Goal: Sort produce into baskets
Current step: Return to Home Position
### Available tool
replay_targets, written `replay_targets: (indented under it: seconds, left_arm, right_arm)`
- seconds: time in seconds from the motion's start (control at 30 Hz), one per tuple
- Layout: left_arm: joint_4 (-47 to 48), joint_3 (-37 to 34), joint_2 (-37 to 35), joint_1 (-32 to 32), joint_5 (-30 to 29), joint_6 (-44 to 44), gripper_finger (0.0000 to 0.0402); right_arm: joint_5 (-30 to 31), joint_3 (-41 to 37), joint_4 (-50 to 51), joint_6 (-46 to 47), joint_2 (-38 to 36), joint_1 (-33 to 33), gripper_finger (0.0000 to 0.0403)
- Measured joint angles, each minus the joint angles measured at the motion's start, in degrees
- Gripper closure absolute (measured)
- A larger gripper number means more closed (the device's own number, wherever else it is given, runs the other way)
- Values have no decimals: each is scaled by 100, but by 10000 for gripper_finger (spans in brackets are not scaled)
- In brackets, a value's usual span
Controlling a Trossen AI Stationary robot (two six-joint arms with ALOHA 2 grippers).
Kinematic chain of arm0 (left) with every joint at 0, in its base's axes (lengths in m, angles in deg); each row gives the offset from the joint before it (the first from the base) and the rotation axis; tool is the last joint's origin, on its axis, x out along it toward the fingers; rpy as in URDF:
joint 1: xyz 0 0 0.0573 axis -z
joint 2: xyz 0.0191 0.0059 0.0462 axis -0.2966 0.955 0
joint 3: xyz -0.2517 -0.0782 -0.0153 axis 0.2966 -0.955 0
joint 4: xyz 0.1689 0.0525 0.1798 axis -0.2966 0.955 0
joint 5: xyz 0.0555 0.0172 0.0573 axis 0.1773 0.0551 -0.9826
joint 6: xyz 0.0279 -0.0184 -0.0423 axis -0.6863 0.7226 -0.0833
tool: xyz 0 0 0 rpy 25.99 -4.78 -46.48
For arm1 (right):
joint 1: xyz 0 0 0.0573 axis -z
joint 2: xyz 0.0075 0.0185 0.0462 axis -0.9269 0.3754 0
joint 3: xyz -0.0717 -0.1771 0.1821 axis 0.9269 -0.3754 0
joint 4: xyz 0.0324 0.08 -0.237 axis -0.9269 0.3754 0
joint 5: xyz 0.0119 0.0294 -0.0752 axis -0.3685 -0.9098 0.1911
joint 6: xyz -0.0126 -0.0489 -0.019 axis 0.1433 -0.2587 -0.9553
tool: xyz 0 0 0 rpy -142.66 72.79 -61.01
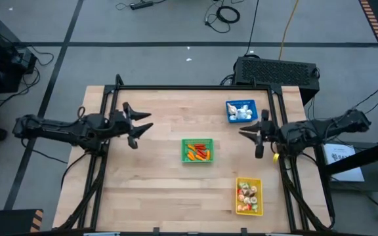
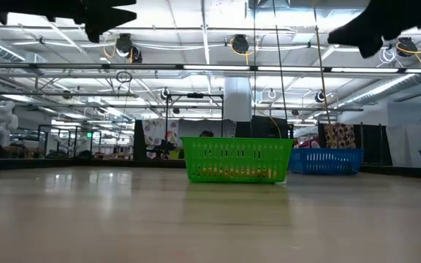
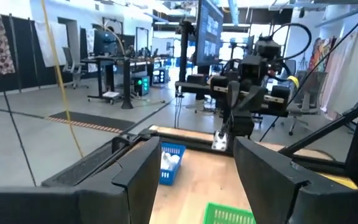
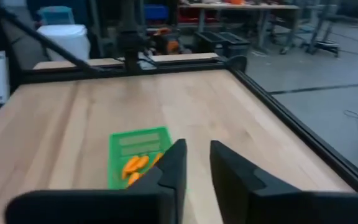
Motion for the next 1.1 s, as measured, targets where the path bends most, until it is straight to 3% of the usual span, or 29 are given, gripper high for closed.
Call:
replay_targets:
  seconds: [0.2, 0.4, 0.6, 0.87, 1.1]
  left_arm:
    - [665, -3, -361, -4, -122, 36, 191]
    - [655, -292, -566, -57, -128, 33, 191]
    - [297, -944, -872, -300, -39, 305, 195]
    - [-928, -1915, -945, -724, 378, 744, 225]
    - [-976, -2151, -1018, -885, 520, 942, 241]
  right_arm:
    - [-36, -461, -160, -2, -264, 363, 398]
    - [-764, -1085, -717, 145, -293, 702, 400]
    - [-1077, -1464, -717, 536, -385, 1006, 402]
    - [-1104, -1914, -596, 586, -942, 1387, 403]
    - [-1084, -2193, 157, 836, -1967, 1664, 403]
